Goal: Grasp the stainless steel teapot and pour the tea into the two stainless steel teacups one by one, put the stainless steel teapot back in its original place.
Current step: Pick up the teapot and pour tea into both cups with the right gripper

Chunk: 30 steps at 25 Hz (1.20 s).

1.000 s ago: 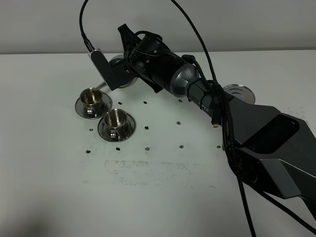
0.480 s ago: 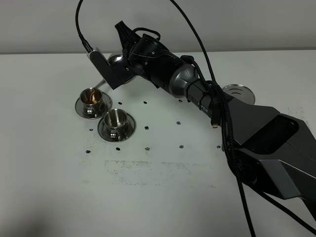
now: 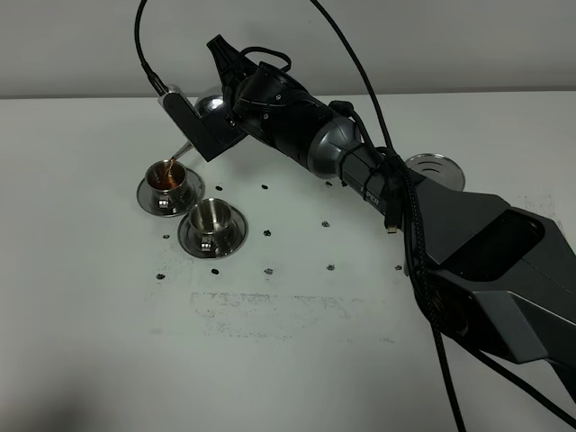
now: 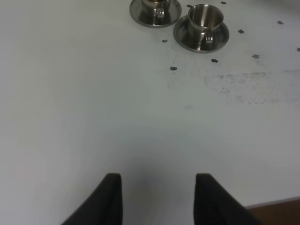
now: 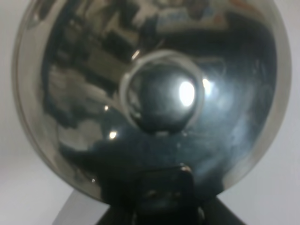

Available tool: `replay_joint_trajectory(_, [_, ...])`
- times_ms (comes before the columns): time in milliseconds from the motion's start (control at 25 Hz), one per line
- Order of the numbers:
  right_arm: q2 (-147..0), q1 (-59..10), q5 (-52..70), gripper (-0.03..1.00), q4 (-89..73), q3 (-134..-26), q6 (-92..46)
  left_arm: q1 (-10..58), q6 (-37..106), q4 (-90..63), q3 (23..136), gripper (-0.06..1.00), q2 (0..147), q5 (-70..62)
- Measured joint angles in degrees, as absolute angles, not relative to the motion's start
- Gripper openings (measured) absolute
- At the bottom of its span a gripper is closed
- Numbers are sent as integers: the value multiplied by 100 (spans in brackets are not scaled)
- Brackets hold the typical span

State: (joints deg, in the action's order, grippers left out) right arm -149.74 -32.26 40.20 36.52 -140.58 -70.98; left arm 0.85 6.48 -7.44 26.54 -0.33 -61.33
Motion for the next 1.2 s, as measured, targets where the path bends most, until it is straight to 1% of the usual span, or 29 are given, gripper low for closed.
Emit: replay_joint_trajectory(1200, [-14974, -3243, 3972, 20, 3802, -14058, -7384, 85, 648, -744, 2654, 37, -33, -6133])
